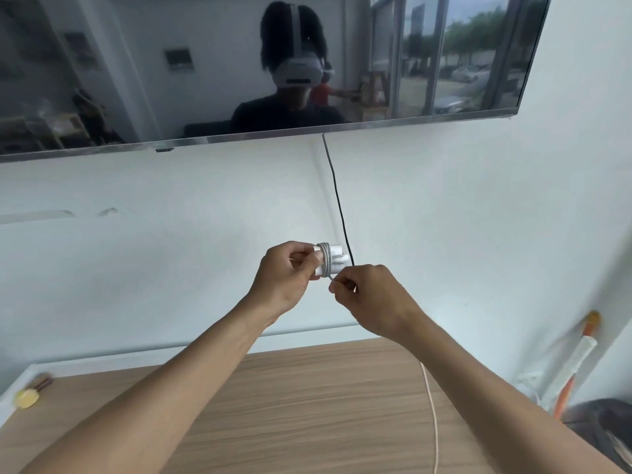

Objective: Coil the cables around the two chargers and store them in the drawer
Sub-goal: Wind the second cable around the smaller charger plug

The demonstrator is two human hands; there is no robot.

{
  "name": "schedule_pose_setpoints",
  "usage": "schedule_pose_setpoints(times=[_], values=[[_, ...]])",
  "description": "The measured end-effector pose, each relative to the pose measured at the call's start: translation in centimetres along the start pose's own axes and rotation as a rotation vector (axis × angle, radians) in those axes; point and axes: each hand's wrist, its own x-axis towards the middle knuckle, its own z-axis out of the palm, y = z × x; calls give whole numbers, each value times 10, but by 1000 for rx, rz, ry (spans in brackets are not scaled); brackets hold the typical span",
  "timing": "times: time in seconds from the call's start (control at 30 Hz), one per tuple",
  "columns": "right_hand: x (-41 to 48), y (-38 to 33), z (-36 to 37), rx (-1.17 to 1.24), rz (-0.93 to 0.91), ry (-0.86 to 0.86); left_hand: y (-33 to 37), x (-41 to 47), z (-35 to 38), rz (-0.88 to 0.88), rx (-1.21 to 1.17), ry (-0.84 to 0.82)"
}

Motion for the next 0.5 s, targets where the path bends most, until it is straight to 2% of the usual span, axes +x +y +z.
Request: schedule_pose_setpoints(times=[0.1, 0.27, 0.4, 0.5], values=[[2, -4, -14, -177, -34, -53, 3, -3, -1, 86, 145, -16], [3, -14, -31, -418, -133, -37, 9, -6, -2, 133, 221, -51], [8, -14, -42, -410, -247, 26, 7, -8, -4, 135, 282, -126], [14, -6, -46, -354, -371, -13, 4, -11, -3, 122, 268, -235]])
